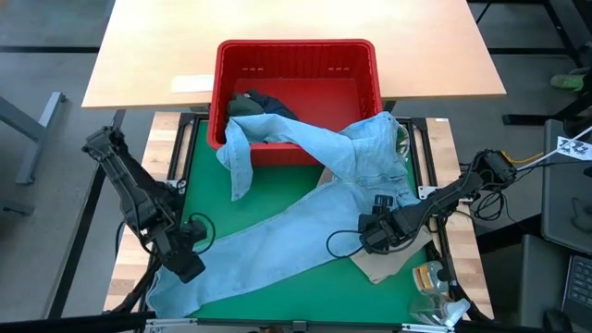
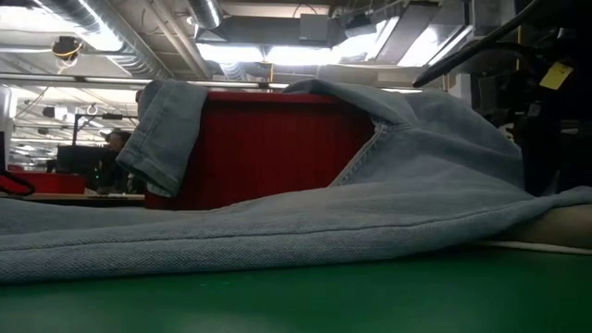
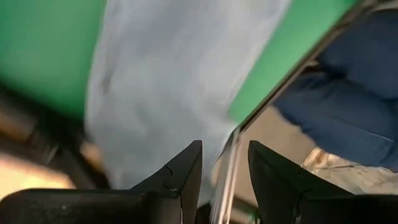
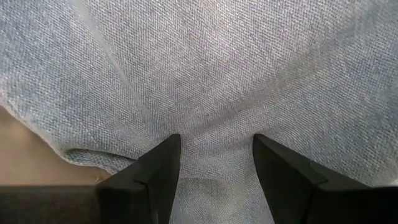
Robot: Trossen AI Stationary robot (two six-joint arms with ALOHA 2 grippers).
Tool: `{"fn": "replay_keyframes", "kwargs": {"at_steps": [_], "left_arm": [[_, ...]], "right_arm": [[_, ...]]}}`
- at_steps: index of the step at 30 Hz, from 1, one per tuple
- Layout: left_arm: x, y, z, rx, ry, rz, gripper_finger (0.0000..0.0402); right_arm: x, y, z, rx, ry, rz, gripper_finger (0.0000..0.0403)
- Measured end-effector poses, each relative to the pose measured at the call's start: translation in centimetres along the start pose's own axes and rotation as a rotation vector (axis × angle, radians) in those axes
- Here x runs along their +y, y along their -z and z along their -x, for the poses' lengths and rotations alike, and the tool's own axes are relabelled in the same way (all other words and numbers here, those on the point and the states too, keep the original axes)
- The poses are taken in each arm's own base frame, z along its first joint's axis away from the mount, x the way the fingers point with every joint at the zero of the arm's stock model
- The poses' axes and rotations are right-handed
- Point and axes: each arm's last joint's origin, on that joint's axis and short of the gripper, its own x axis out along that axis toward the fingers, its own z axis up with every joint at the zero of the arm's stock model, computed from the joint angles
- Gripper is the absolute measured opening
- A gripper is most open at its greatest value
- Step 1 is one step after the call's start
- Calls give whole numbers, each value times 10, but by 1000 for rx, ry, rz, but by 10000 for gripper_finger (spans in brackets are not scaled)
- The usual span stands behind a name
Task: Fold Laundry from Bin
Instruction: Fold the light blue jeans
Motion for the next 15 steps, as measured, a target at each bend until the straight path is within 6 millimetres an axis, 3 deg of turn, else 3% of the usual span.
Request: {"fn": "replay_keyframes", "kwargs": {"at_steps": [7,15], "left_arm": [[7,12,-6,126,-138,187,125],[6,26,-23,225,-277,203,125]], "right_arm": [[0,0,0,-4,-2,-1,202],[1,-2,0,-20,-13,-7,202]]}}
